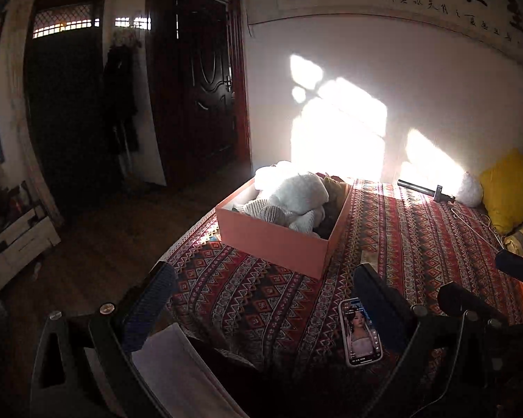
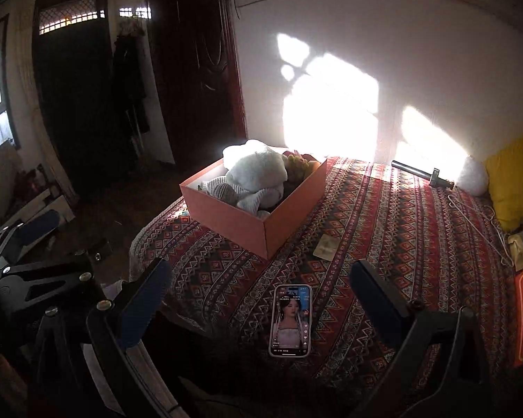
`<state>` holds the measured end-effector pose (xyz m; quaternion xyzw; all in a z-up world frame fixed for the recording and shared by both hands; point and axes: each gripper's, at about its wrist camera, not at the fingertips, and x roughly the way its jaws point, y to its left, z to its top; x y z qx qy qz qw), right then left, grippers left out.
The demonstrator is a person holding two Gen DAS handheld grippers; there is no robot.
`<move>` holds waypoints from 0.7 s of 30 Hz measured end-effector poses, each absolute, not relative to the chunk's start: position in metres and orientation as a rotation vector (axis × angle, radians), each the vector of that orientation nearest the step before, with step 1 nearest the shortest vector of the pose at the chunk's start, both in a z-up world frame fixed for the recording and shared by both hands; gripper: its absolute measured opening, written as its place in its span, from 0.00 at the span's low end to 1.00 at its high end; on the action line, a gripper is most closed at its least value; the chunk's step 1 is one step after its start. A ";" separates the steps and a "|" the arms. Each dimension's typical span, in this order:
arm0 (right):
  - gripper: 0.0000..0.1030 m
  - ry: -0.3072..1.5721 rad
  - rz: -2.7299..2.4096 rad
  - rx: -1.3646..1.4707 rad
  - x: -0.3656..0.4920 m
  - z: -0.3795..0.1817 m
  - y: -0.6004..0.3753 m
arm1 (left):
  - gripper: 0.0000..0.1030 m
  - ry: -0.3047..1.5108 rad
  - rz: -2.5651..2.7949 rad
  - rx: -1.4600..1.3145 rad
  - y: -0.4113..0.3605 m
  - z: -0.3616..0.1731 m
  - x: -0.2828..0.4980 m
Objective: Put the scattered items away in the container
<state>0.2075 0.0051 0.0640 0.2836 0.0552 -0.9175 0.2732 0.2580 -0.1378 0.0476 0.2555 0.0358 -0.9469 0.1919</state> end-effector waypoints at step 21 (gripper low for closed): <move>0.99 0.195 -2.536 0.667 0.293 0.087 0.026 | 1.00 0.049 -2.666 0.641 -0.108 0.064 0.339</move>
